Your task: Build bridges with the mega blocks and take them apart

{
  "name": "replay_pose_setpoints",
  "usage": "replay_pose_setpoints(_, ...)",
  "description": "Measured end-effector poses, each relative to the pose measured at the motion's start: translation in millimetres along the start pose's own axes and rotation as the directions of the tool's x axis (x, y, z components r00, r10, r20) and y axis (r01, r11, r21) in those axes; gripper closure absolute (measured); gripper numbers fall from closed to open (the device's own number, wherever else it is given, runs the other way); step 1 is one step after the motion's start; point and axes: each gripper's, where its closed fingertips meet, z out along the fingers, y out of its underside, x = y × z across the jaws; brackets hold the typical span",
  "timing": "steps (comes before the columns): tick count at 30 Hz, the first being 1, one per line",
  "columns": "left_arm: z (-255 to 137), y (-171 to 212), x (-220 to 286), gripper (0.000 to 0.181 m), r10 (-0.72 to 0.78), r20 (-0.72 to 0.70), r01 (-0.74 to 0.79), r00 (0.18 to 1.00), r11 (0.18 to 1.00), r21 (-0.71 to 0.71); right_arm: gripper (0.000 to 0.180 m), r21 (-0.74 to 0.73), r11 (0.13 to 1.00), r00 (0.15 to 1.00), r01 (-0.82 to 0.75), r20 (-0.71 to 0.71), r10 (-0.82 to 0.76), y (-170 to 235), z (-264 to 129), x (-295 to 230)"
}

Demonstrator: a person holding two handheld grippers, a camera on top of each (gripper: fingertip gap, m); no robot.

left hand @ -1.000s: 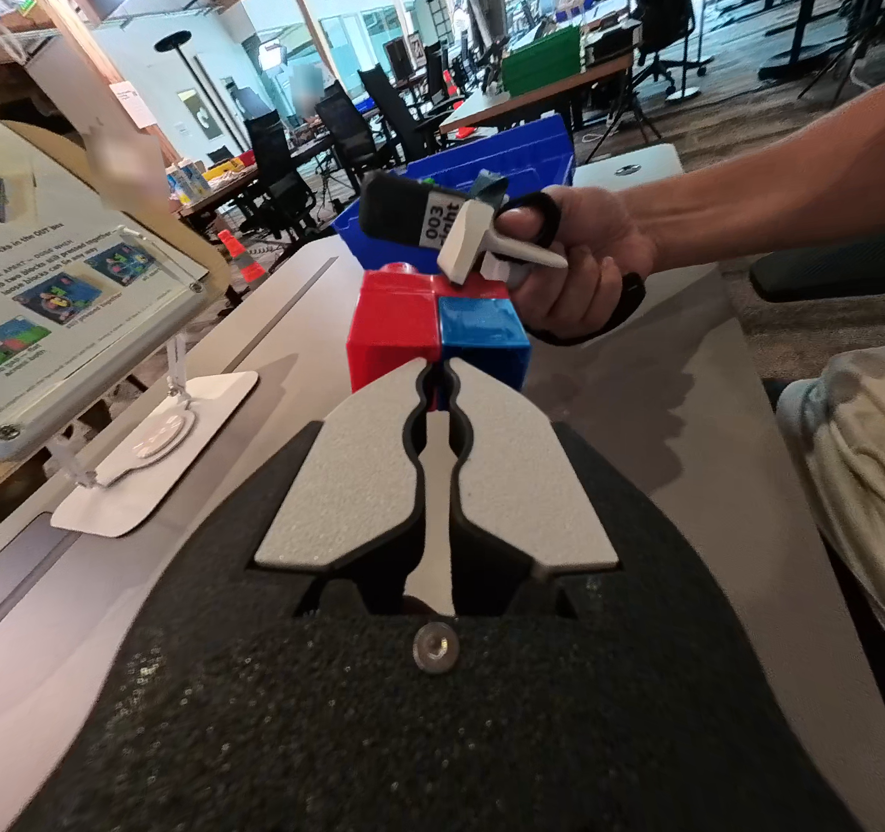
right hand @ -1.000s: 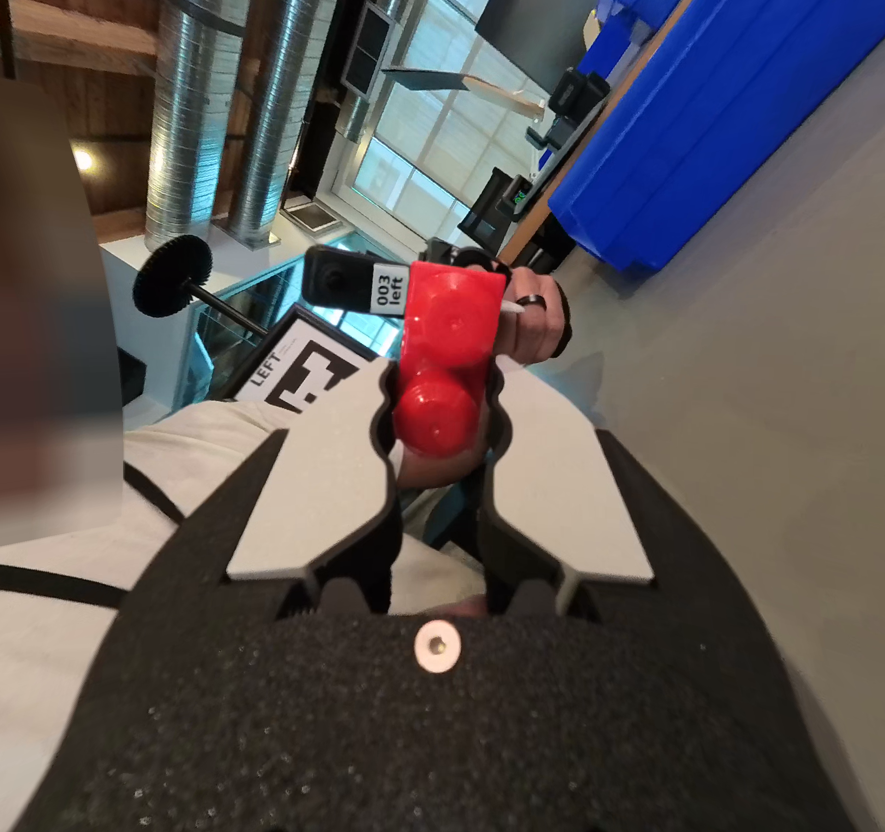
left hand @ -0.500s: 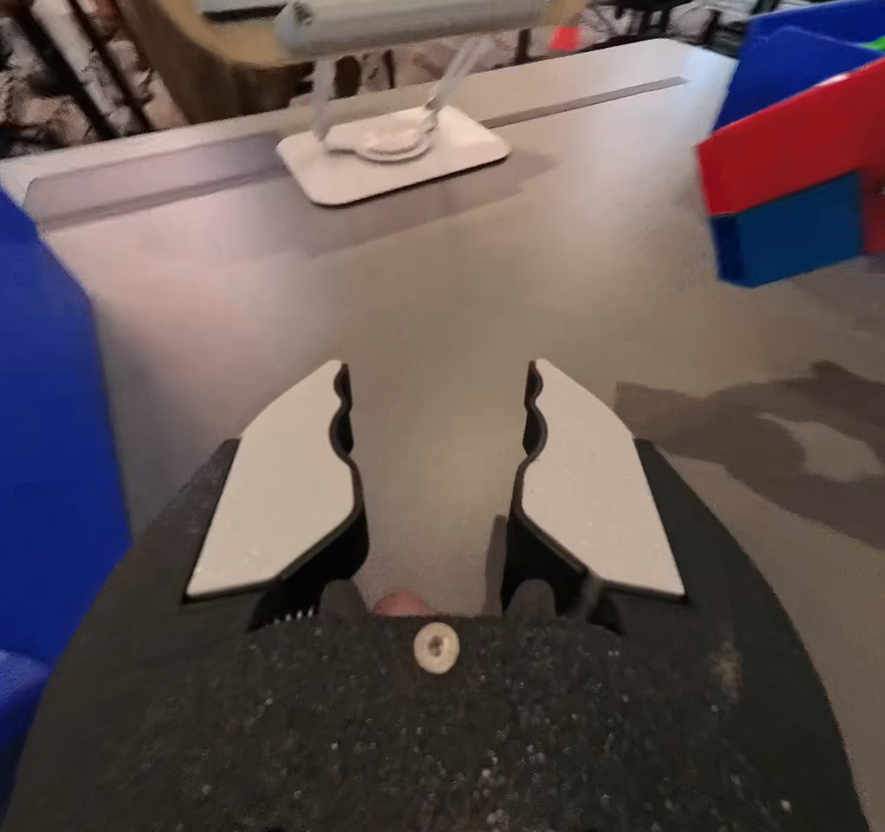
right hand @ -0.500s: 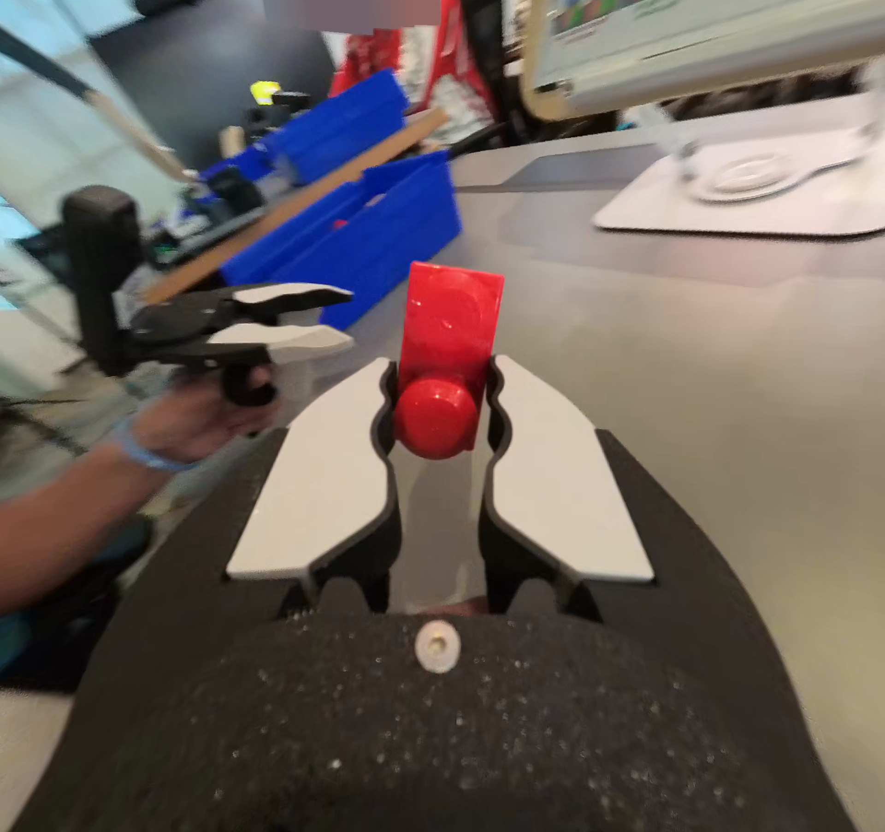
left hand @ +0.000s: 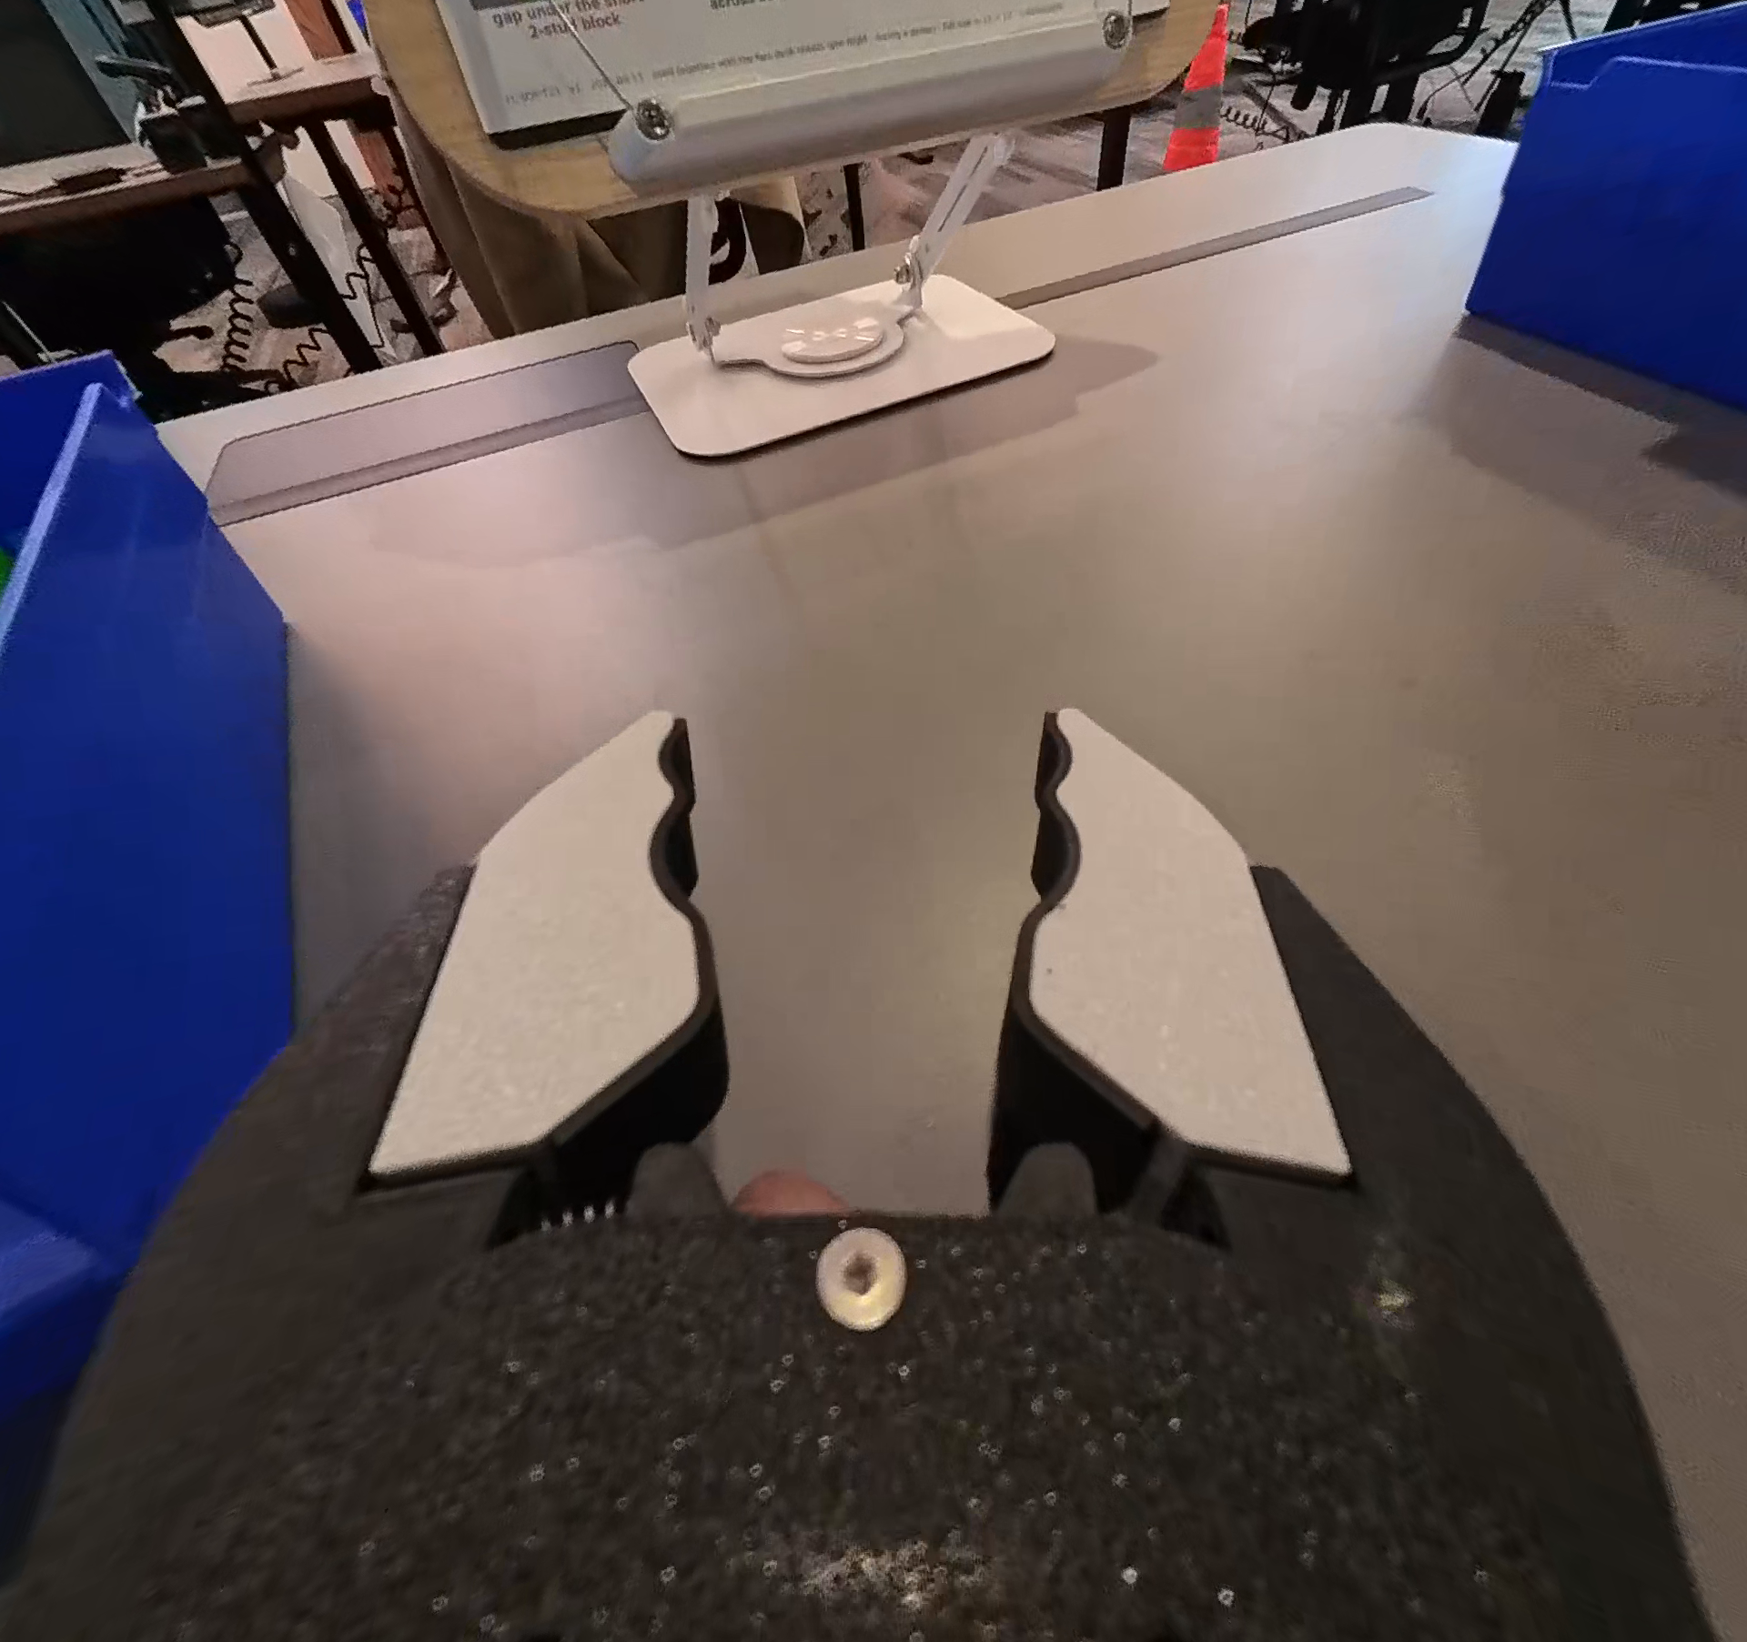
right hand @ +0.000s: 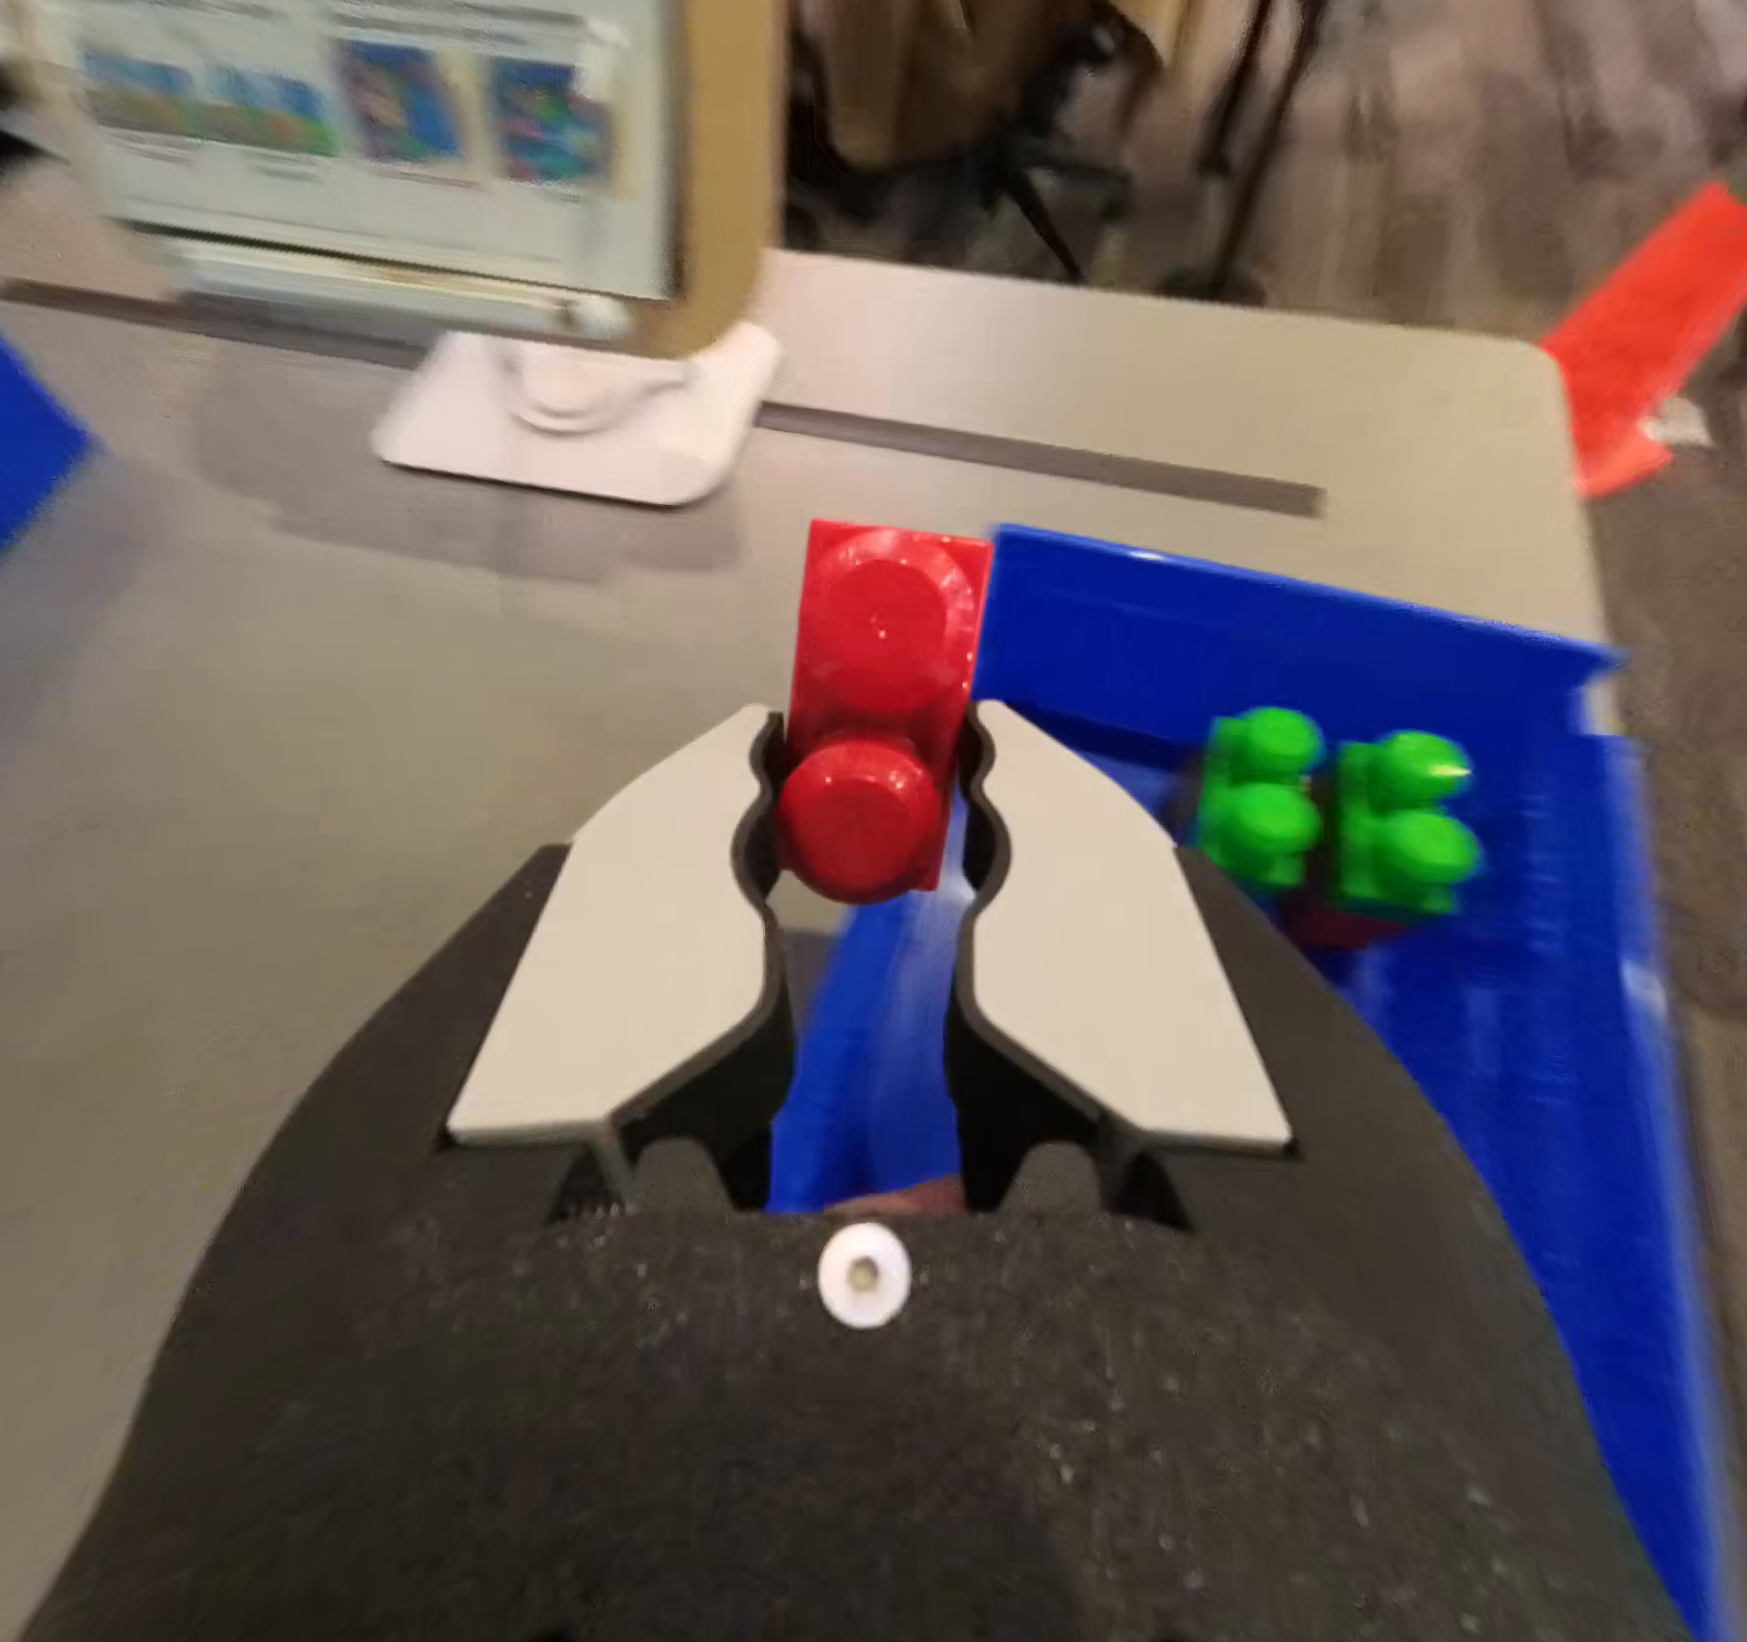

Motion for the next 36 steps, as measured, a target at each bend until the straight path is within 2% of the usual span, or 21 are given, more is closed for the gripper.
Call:
replay_pose_setpoints(3, 1.3, 1.3, 0.5, 0.112, -0.002, -0.006, 0.002, 1.0, 1.0, -0.01, 0.144, -0.311, 0.95, 0.999, -0.026, -0.036, 0.016, 12.3, 28.5, 48.1)
replay_pose_setpoints(6, 2.8, 2.8, 1.2, 0.113, 0.003, -0.008, -0.003, 1.0, 1.0, -0.023, 0.143, -0.525, 0.848, 0.996, -0.075, -0.073, 0.043, 42.0, 60.6, 69.0)
replay_pose_setpoints(11, 1.4, 1.4, 2.6, 0.113, 0.003, -0.02, -0.004, 1.0, 1.0, -0.011, 0.144, -0.65, 0.745, 0.988, -0.153, -0.13, 0.089, 72.0, 102.6, 70.4)
replay_pose_setpoints(17, 3.0, 3.5, 4.6, 0.112, 0.004, -0.034, -0.005, 0.999, 1.0, -0.027, 0.144, -0.69, 0.7, 0.98, -0.181, -0.189, 0.067, 90.6, 121.4, 72.6)
replay_pose_setpoints(24, 5.4, 6.6, 6.5, 0.111, -0.02, -0.068, 0.016, 0.997, 0.998, -0.053, 0.143, -0.657, 0.736, 0.983, -0.164, -0.17, 0.068, 92.3, 122.5, 78.1)
replay_pose_setpoints(26, 4.9, 6.0, 6.8, 0.109, -0.014, -0.066, 0.011, 0.998, 0.999, -0.048, 0.121, -0.631, 0.762, 0.986, -0.145, -0.151, 0.063, 84.4, 119.4, 77.5)
replay_pose_setpoints(28, 2.7, 3.6, 7.0, 0.11, -0.011, -0.065, 0.009, 0.998, 1.0, -0.027, 0.115, -0.57, 0.812, 0.99, -0.126, -0.12, 0.069, 59.9, 106.5, 73.8)
replay_pose_setpoints(30, 0.9, 3.6, 9.4, 0.109, -0.011, -0.081, 0.009, 0.997, 1.0, -0.025, 0.114, -0.437, 0.897, 0.991, -0.072, -0.129, 0.016, 18.0, 77.3, 70.8)
replay_pose_setpoints(33, 0.2, 4.9, 15.2, 0.116, -0.031, -0.121, 0.024, 0.992, 0.998, -0.052, 0.122, -0.076, 0.996, 0.996, 0.042, -0.08, -0.048, -46.8, 13.8, 15.9)
replay_pose_setpoints(34, 0.2, 4.4, 17.5, 0.116, -0.045, -0.136, 0.036, 0.99, 0.997, -0.068, 0.122, 0.014, 0.997, 0.996, 0.08, -0.033, -0.079, -52.0, -3.6, -16.3)
replay_pose_setpoints(36, -0.5, -2.0, 16.8, 0.113, -0.05, -0.127, 0.04, 0.991, 0.996, -0.078, 0.121, 0.144, 0.985, 0.981, 0.096, 0.153, -0.118, -37.1, -25.7, -94.3)
